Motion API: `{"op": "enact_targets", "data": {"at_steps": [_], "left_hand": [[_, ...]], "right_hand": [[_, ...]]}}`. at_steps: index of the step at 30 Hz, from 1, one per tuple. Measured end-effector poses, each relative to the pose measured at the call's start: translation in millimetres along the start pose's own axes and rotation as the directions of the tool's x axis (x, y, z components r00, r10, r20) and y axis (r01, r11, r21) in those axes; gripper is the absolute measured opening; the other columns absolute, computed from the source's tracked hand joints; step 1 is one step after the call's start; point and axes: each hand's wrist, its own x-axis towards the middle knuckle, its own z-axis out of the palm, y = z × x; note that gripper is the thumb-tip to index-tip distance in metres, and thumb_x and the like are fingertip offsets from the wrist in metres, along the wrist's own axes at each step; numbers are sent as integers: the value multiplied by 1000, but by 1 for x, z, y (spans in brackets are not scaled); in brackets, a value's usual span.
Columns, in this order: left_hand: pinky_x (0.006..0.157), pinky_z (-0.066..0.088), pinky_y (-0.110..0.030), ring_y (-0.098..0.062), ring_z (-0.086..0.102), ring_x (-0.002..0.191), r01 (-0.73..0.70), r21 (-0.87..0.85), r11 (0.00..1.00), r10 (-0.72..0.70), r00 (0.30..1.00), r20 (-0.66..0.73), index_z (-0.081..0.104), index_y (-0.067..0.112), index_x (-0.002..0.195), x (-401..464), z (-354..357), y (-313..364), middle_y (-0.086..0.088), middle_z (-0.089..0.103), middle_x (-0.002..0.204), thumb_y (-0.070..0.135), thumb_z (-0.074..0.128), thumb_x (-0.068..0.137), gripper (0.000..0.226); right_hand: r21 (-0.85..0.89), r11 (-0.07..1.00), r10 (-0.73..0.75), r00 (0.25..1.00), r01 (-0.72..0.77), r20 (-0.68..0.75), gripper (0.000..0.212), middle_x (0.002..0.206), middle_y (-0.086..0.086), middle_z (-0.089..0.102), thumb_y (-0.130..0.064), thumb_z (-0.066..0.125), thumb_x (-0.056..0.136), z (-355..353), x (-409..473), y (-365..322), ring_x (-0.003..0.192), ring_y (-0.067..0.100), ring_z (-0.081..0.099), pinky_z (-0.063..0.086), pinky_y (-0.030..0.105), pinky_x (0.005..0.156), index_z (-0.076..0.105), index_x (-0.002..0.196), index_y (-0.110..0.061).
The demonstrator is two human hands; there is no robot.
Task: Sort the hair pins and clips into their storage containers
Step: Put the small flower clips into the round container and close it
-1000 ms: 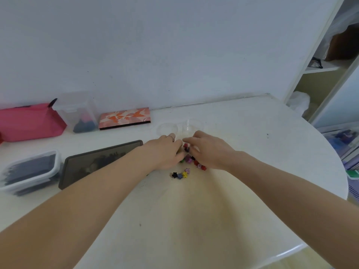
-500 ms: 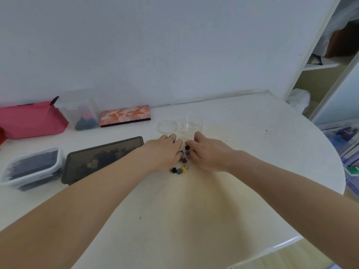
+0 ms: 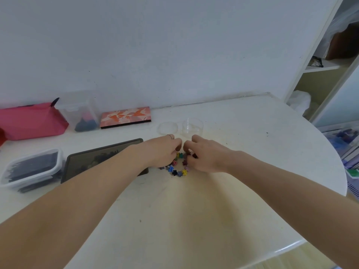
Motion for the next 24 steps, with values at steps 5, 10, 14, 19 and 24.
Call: {"op": "enact_targets", "data": {"at_steps": [5,10,14,19,24], "left_hand": [[75,49,-35,-16,54,85,-35,-8,999,36,998,54,47,27,118,-1,-3,-4,3,40,106,39,54,91,31],[71,45,-32,-19,52,85,-69,9,998,69,998,2,50,21,114,3,4,-5,2,42,101,27,51,96,20],[63,36,-26,-11,46,76,-85,-38,996,84,996,-31,53,21,109,5,2,-9,8,41,89,25,51,97,12],[60,33,-23,-10,47,76,-98,-145,985,85,992,-95,52,25,97,10,-3,-14,9,46,85,24,54,96,3],[60,46,-22,-10,63,71,-85,-344,935,29,986,-164,56,24,97,18,-15,-17,1,61,93,25,56,96,1]], "right_hand": [[-12,999,-53,998,52,-42,13,98,2,44,-26,46,96,2,1,4,75,23,52,40,32,64,53,96,-15],[48,999,0,998,3,-66,6,95,3,49,-19,46,95,2,7,6,81,24,54,42,30,65,49,92,-14],[365,925,160,980,-107,-120,8,94,1,61,-25,56,92,-1,10,12,78,22,61,51,33,65,54,93,-18],[640,756,284,951,-141,-126,12,75,10,70,-23,64,90,-27,23,25,51,17,57,48,29,55,60,90,-12],[693,712,344,917,-115,-201,13,79,12,72,-22,64,88,-60,52,34,54,17,59,51,29,57,62,92,-10]]}}
